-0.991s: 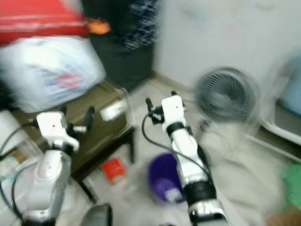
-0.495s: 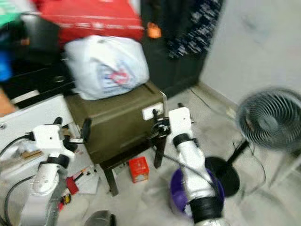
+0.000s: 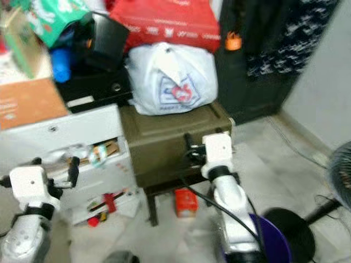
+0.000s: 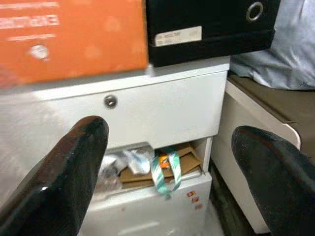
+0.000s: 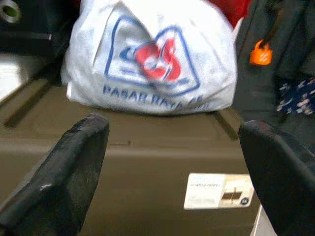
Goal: Clean up the room
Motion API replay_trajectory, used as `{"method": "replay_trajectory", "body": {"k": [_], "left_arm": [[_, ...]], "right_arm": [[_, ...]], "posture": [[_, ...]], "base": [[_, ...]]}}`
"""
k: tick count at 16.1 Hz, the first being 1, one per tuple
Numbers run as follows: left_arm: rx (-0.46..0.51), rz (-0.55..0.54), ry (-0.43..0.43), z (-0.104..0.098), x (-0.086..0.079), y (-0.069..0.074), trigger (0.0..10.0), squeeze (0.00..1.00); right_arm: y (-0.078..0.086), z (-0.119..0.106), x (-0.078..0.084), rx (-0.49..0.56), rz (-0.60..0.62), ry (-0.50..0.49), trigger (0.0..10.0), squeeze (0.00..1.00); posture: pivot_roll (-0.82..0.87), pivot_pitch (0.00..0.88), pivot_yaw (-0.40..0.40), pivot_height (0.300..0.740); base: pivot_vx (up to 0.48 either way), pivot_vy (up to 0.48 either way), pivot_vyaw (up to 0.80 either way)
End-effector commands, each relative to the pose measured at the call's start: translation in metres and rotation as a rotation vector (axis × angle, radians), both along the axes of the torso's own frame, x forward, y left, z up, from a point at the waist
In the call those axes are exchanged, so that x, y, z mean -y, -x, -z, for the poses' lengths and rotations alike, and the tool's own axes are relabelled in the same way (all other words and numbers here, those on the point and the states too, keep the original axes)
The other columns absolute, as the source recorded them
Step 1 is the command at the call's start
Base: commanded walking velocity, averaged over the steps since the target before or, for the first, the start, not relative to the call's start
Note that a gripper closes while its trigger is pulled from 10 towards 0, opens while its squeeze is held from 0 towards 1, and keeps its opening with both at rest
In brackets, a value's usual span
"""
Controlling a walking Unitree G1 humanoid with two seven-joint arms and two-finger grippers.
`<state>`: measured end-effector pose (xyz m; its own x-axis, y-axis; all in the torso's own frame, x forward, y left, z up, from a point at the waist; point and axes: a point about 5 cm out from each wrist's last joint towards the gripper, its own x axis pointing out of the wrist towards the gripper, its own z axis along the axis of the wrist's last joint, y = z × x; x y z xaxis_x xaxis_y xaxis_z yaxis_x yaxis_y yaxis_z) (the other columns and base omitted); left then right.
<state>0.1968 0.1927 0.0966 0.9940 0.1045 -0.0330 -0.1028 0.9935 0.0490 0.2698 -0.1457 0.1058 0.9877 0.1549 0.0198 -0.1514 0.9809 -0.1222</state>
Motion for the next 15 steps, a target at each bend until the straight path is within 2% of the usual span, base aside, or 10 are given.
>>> {"method": "replay_trajectory", "body": {"k": [1,3,10,13,15], "left_arm": [[0.018,0.038,-0.022,-0.005,0.007,-0.004,10.0,0.0],[0.025,0.037,-0.017,-0.008,0.008,-0.009,10.0,0.0],[0.025,0.025,-0.018,-0.011,0.006,-0.011,10.0,0.0],[0.045,0.009,-0.009,-0.015,0.007,-0.02,10.0,0.0],[0.041,0.02,-0.001,-0.014,0.009,-0.021,10.0,0.0]], "right_arm": [[-0.001,-0.005,-0.001,0.016,0.002,-0.01,10.0,0.0],[-0.002,-0.005,-0.003,0.014,-0.004,-0.011,10.0,0.0],[-0.003,-0.007,-0.005,-0.005,-0.012,-0.008,10.0,0.0],[-0.004,-0.009,-0.008,0.008,-0.035,0.006,10.0,0.0],[-0.004,-0.009,-0.007,0.004,-0.03,0.0,10.0,0.0]], "posture": [[0.02,0.0,-0.006,0.74],[0.02,0.0,-0.003,0.74],[0.02,0.0,-0.004,0.74],[0.02,0.0,-0.005,0.74],[0.02,0.0,-0.003,0.74]], "base": [[0.0,0.0,0.8],[0.0,0.0,0.8],[0.0,0.0,0.8],[0.0,0.0,0.8],[0.0,0.0,0.8]]}}
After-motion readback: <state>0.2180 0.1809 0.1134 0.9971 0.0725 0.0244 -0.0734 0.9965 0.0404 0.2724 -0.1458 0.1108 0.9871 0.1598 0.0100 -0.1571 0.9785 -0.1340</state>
